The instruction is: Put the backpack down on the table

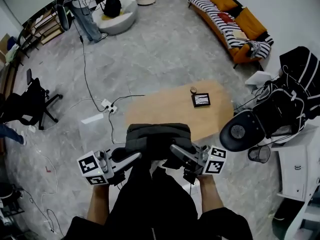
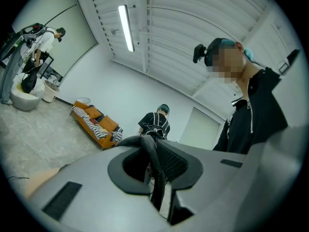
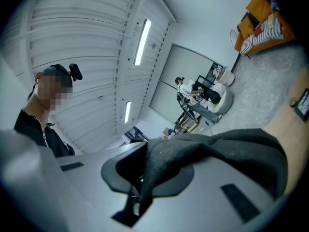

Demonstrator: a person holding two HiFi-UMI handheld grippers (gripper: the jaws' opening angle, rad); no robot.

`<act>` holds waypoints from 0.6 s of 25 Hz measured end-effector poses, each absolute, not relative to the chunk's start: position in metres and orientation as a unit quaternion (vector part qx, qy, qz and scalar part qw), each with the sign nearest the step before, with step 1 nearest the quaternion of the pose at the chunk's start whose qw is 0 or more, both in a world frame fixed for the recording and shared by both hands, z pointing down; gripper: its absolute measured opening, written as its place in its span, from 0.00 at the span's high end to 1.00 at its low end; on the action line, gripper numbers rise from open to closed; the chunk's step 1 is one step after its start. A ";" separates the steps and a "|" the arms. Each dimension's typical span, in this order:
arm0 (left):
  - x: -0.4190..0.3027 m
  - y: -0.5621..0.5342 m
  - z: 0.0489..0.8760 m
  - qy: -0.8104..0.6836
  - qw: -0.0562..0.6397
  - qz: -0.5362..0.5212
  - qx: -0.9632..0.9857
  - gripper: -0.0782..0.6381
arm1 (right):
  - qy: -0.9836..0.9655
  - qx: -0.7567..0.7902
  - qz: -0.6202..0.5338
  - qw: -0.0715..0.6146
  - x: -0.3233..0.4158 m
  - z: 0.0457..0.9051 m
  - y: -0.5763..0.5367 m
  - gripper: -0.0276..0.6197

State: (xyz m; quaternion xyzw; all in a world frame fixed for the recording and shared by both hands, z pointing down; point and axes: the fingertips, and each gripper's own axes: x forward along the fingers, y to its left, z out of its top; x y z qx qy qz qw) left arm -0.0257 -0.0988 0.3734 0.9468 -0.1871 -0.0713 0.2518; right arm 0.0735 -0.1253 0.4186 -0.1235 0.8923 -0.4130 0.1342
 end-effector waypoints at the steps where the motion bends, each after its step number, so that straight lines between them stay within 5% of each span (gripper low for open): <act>1: -0.026 -0.102 0.376 -0.182 0.255 -0.069 0.947 0.82 | 0.891 -0.128 -0.415 0.134 0.073 0.421 -0.130 0.90; 15: -0.060 -0.167 0.393 -0.097 0.284 -0.053 0.952 0.82 | 0.866 -0.207 -0.429 0.148 0.045 0.433 -0.205 0.90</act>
